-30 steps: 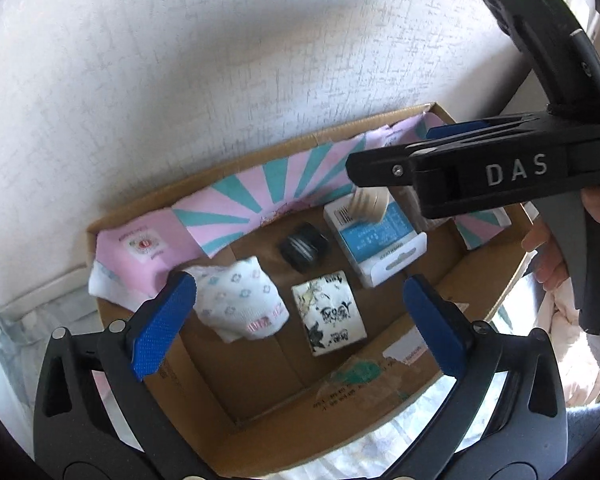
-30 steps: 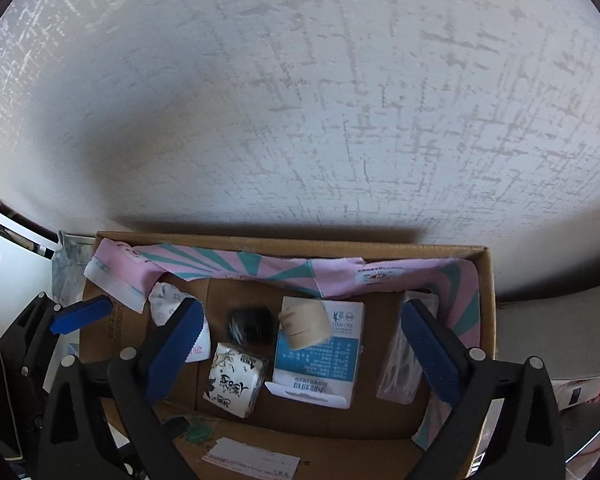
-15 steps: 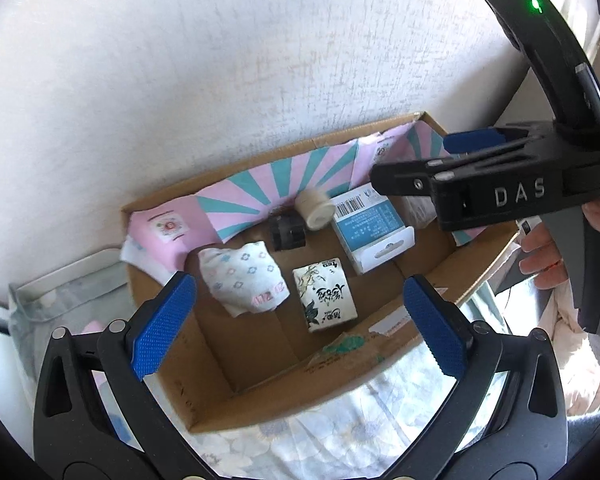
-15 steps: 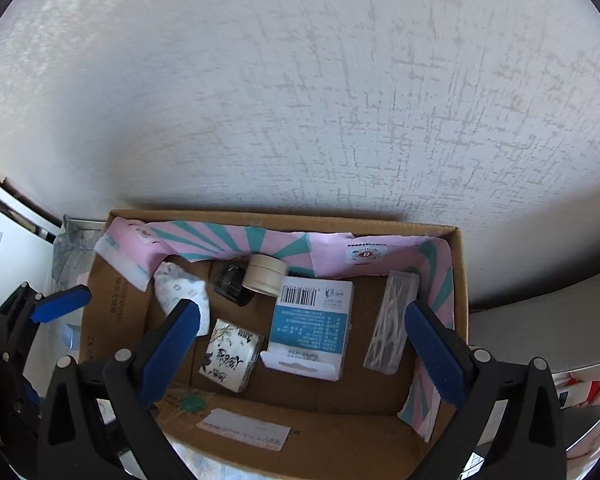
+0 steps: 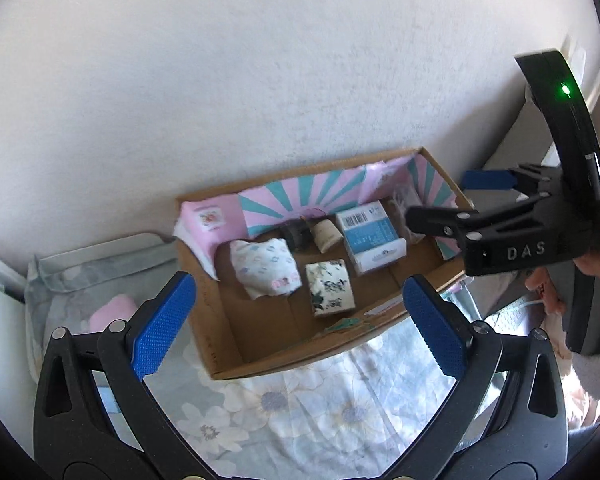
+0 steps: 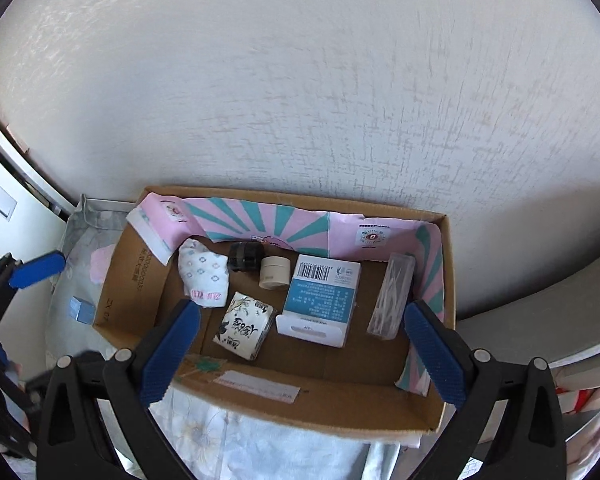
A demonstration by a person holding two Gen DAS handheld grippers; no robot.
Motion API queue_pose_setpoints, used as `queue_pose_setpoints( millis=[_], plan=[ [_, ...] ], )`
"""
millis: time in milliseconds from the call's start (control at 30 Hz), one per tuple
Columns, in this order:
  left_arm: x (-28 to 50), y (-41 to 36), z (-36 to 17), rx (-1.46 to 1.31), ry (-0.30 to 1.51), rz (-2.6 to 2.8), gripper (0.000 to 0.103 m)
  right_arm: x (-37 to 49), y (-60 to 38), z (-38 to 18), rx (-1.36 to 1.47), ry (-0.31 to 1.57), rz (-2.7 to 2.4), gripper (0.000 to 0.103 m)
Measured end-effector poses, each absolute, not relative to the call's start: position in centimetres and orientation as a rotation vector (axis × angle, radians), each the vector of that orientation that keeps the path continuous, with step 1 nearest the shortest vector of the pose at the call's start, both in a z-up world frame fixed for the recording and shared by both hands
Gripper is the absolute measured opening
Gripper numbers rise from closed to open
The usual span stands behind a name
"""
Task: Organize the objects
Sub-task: 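Withdraw both tools from the cardboard box back over the bed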
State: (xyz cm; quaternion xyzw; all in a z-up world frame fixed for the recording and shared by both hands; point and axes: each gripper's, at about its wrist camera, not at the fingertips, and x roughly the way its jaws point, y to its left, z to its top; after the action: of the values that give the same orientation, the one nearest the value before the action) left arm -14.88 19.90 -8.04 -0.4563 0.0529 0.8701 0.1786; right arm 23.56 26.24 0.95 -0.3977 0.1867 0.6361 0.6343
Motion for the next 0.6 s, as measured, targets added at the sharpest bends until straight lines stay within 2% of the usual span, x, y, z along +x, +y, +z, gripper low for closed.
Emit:
queue_pose_setpoints(
  millis=[200,400,600],
  plan=[
    [-13.3,16.5,-5.7,-1.193,0.121,2.571,0.103,22.1,23.8,2.4,-0.818,0.41,1.451,0.102],
    [-12.0,11.6,-3.9,-1.157,0.053,2.597,0.103,19.2,20.3,3.9,-0.72,0.307,1.45,0.102],
    [-10.1,7.1,-2.1,-1.113,-0.003,2.637,0.103,15.9,18.0,3.5,-0.686,0.272,1.457,0.102]
  ],
)
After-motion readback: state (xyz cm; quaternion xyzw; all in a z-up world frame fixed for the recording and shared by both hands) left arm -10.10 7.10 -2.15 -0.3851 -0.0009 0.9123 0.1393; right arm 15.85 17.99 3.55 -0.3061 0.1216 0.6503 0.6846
